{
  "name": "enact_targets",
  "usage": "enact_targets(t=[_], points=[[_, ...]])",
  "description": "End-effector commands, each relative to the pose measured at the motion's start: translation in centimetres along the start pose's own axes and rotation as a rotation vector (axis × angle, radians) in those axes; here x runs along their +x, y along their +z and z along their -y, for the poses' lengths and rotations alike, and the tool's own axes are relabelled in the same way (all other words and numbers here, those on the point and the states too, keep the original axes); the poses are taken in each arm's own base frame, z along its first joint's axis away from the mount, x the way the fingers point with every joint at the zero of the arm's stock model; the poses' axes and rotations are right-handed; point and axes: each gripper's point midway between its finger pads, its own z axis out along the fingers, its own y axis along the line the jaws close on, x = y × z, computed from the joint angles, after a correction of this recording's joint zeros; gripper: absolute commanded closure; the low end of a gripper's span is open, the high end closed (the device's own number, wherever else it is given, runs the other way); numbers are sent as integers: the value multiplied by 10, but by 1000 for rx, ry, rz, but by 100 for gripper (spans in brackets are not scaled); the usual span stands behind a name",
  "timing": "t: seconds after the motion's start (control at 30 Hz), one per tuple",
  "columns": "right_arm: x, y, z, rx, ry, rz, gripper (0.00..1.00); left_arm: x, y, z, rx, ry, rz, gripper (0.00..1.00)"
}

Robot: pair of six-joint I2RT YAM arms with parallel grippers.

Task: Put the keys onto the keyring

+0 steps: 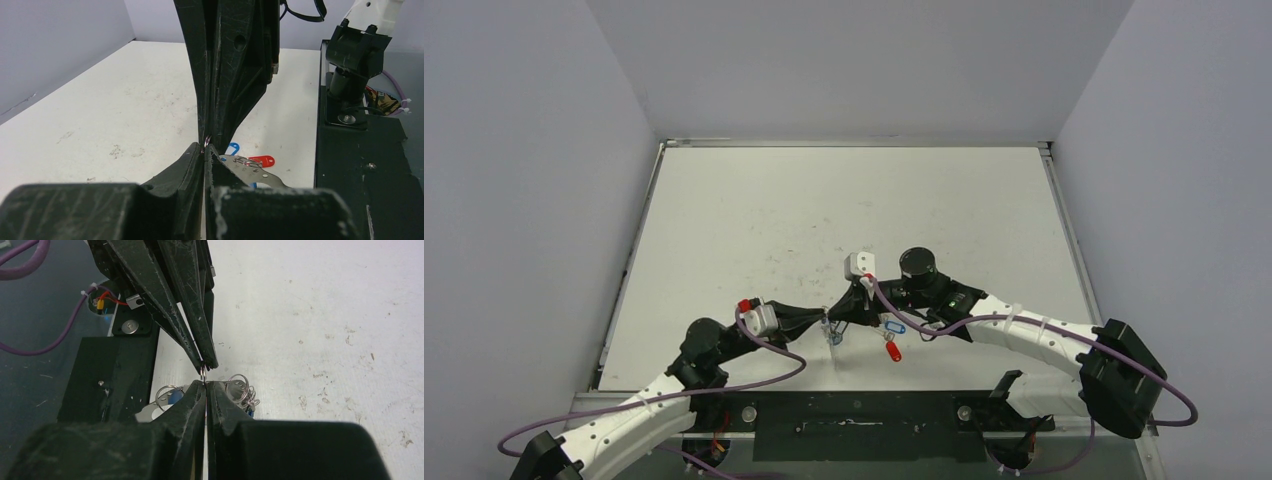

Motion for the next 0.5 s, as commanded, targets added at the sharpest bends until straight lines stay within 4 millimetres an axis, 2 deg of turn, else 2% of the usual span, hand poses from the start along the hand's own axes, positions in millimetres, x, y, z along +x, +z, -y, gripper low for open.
enact_targets(t=[0.0, 0.07, 0.17, 0.27, 0.47], points=[[-27, -5, 5, 27, -69, 17, 100, -30, 2, -4, -23, 24, 99, 84], [-27, -9, 6, 41, -55, -14, 100, -32, 1, -7, -41, 25, 102, 67], [-37, -15, 10, 64, -53, -49, 100, -36, 0, -10, -68, 27, 106, 55], [-36, -23, 16, 102, -18, -139, 100, -39, -3, -15, -97, 31, 98, 47], [-44, -39, 24, 143, 25, -275, 100, -41, -9, -20, -140, 35, 75, 42]])
